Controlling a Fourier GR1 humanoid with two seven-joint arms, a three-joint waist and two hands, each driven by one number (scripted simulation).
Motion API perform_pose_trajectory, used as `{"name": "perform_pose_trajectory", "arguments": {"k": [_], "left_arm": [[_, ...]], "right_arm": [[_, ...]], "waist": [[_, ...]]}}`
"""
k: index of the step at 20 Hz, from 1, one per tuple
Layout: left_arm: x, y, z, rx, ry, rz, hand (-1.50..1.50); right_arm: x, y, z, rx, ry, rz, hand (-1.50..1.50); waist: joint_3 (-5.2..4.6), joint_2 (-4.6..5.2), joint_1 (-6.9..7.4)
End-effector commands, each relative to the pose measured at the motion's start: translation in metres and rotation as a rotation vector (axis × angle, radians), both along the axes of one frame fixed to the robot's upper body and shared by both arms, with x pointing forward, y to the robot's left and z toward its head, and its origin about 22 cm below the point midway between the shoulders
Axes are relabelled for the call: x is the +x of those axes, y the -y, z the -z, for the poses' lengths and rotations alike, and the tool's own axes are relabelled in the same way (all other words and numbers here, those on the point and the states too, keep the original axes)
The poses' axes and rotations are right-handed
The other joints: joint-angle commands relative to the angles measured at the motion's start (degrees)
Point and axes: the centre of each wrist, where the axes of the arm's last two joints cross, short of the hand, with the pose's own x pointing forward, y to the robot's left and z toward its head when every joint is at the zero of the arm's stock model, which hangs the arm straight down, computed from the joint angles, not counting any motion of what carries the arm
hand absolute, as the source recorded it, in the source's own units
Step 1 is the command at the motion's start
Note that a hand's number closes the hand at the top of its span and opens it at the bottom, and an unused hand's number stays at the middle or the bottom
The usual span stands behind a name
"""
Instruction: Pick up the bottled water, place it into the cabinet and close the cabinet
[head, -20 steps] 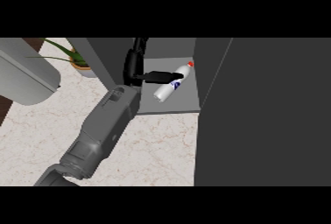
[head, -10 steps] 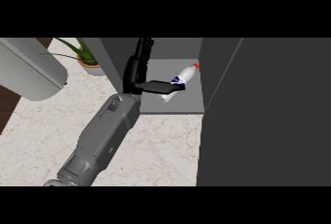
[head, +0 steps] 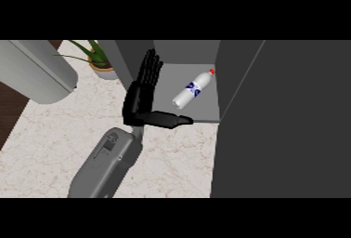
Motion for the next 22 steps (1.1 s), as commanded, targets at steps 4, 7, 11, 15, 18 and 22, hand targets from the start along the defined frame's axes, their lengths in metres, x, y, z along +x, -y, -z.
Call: {"name": "perform_pose_trajectory", "arguments": {"k": [4,7,11,15,18,22], "left_arm": [[-0.068,-0.032,-0.024,-0.086,0.019,-0.052,-1.50],[-0.103,-0.041,-0.045,-0.103,0.020,-0.027,-1.50],[-0.146,-0.053,-0.047,-0.103,-0.015,0.030,-1.50],[-0.168,-0.053,-0.045,-0.130,0.025,0.009,-1.50],[-0.187,-0.081,-0.059,-0.135,0.033,-0.002,-1.50],[-0.209,-0.090,-0.057,-0.122,0.045,-0.049,-1.50]], "right_arm": [[0.002,-0.013,-0.005,-0.004,0.012,-0.020,-1.50],[-0.003,-0.004,-0.008,-0.018,0.008,-0.013,-1.50],[0.002,0.002,-0.007,-0.098,0.033,-0.080,-1.50],[-0.005,-0.013,-0.013,-0.168,0.010,-0.219,1.50],[-0.002,-0.010,-0.018,-0.239,0.017,-0.299,1.50],[-0.001,-0.019,-0.034,-0.291,0.051,-0.454,1.50]], "waist": [[-0.15,0.16,-0.31],[-0.14,0.13,-0.40],[-0.15,0.26,-0.33],[-0.20,0.36,-0.76],[-0.22,0.36,-0.27],[-0.25,0.40,0.38]]}}
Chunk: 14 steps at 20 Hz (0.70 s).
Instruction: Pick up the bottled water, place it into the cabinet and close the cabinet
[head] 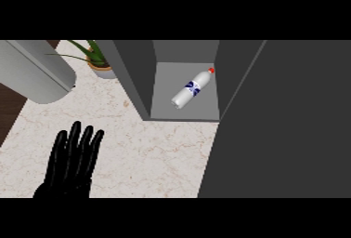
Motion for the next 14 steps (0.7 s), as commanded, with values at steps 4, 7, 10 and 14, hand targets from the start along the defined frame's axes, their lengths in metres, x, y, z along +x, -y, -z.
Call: {"name": "perform_pose_trajectory", "arguments": {"k": [4,7,10,14], "left_arm": [[-0.030,-0.043,-0.006,0.007,0.020,-0.087,-1.50],[-0.046,-0.046,-0.014,-0.022,0.022,-0.082,-1.50],[-0.056,-0.065,-0.020,-0.005,0.027,-0.068,-1.50],[-0.060,-0.084,-0.016,-0.013,0.028,-0.072,-1.50]], "right_arm": [[-0.022,-0.038,-0.023,-0.017,0.033,-0.209,1.50],[-0.017,-0.045,-0.034,-0.027,0.079,-0.216,1.50],[-0.008,-0.047,-0.043,-0.041,0.118,-0.216,1.50],[-0.009,-0.063,-0.042,-0.049,0.088,-0.259,1.50]], "waist": [[-0.20,-0.43,-0.42],[-0.19,-0.39,0.11],[-0.23,-0.27,1.07],[-0.31,-0.28,1.63]]}}
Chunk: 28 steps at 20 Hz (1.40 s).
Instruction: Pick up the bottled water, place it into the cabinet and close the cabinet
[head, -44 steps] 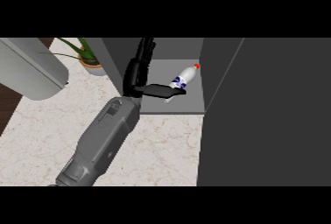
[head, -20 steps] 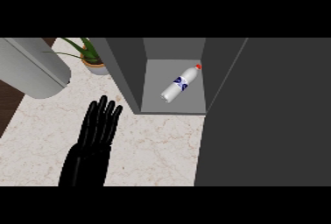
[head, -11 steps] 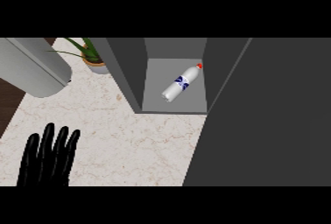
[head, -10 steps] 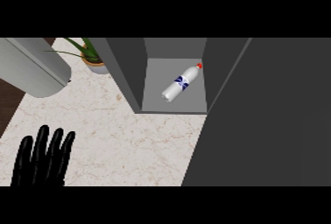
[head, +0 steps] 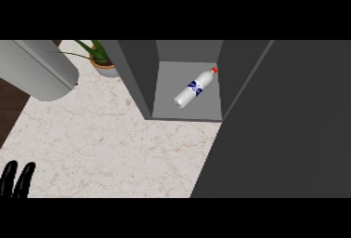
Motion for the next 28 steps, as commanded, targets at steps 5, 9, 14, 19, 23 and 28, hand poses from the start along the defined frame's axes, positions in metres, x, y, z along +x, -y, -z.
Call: {"name": "perform_pose_trajectory", "arguments": {"k": [5,9,14,19,23,28], "left_arm": [[-0.017,-0.033,-0.001,-0.004,-0.002,0.003,-1.50],[-0.030,-0.050,-0.002,-0.015,0.000,0.007,-1.50],[-0.034,-0.061,-0.001,-0.020,0.002,0.006,-1.50],[-0.055,-0.093,-0.012,-0.010,0.007,0.020,-1.50],[-0.061,-0.094,-0.016,-0.026,-0.002,0.012,-1.50],[-0.065,-0.098,0.000,-0.033,0.004,-0.018,-1.50]], "right_arm": [[-0.001,-0.068,-0.020,0.211,-0.031,-0.139,1.50],[0.019,-0.087,-0.016,0.258,-0.075,-0.120,1.50],[0.047,-0.097,-0.042,0.239,-0.070,-0.114,1.50],[0.094,-0.110,-0.039,0.247,-0.088,-0.075,1.50],[0.121,-0.117,-0.066,0.286,-0.127,-0.060,1.50],[0.174,-0.102,-0.065,0.384,-0.153,-0.052,1.50]], "waist": [[-0.32,-0.52,0.84],[-0.21,-0.49,1.11],[-0.18,-0.17,0.60],[-0.10,-0.33,0.51],[-0.08,-0.36,0.08],[-0.06,-0.22,-0.55]]}}
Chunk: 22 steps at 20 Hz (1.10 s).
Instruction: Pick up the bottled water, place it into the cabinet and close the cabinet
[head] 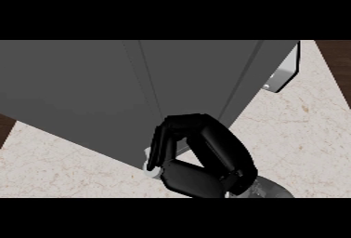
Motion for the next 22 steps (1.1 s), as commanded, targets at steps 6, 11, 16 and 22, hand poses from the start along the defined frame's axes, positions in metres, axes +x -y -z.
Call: {"name": "perform_pose_trajectory", "arguments": {"k": [6,11,16,22], "left_arm": [[-0.015,-0.015,-0.004,-0.004,0.005,-0.010,-1.50],[-0.018,-0.015,-0.019,-0.005,0.023,-0.018,-1.50],[-0.019,-0.033,-0.013,-0.007,0.013,-0.011,-1.50],[-0.019,-0.031,-0.017,-0.010,-0.004,0.013,-1.50]], "right_arm": [[0.082,0.005,-0.009,0.049,-0.047,0.023,1.50],[0.125,0.037,-0.005,0.008,-0.024,-0.006,1.50],[0.138,0.015,-0.002,-0.011,-0.017,-0.051,1.50],[0.151,0.012,-0.001,-0.043,-0.040,-0.063,1.50]], "waist": [[0.02,-0.02,-0.46],[0.05,0.10,-0.38],[0.00,0.11,-0.39],[0.00,0.35,0.23]]}}
